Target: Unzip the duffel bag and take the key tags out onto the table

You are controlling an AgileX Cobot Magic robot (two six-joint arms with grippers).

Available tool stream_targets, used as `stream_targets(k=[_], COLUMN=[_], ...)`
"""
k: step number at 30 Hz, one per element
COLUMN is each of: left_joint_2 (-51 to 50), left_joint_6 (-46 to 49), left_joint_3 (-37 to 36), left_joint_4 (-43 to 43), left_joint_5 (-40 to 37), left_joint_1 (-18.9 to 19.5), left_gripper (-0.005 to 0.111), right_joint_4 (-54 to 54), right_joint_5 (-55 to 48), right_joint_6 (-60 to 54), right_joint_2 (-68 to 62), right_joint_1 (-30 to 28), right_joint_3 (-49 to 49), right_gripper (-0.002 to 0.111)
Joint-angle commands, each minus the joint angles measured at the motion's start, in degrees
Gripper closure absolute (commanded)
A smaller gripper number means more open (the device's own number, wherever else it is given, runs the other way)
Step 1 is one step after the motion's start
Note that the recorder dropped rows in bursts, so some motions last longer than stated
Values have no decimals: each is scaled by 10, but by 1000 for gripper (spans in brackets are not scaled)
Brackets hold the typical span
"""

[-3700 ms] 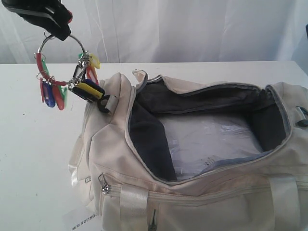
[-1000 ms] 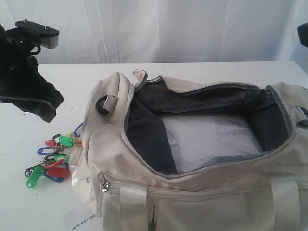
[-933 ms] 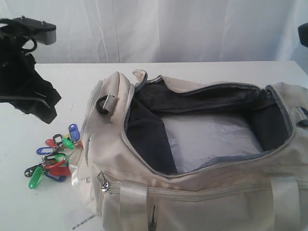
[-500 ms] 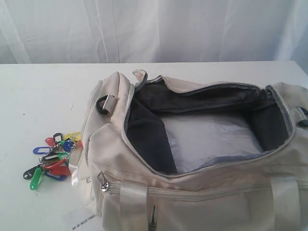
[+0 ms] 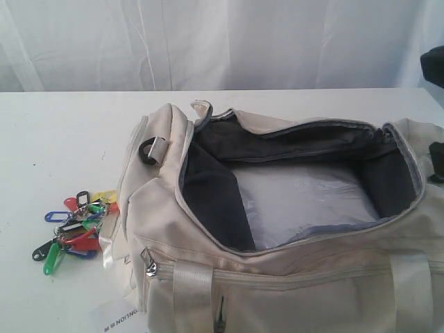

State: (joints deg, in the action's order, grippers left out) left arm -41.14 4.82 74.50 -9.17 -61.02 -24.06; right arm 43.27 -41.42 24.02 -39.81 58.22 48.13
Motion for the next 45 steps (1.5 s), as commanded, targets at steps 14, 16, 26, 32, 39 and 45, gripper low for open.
stream_targets(k=[14,16,26,32,39,45], left_joint_2=[5,5,32,92,169,212], left_joint_6=[1,1,1,1,1,1], left_joint_3=[1,1,1,1,1,1], left_joint_4=[-1,-1,-5,-4,-4,-2], left_joint_5=[-6,-6,-2,1,1,1], left_joint_1=[-1,-1,110,232,294,309], left_gripper=[107,107,107,107,107,107], right_joint_4=[-1,-1,-3,-3,-2,-1], right_joint_5=[3,3,6,8,8,6], right_joint_6=[3,3,3,3,3,3], right_joint_2=[3,3,8,39,94,155], right_joint_1=[2,2,-4,-61,-168,-206], right_joint_3=[-2,-2,-2,-2,-2,-2], right_gripper=[108,108,108,108,108,108])
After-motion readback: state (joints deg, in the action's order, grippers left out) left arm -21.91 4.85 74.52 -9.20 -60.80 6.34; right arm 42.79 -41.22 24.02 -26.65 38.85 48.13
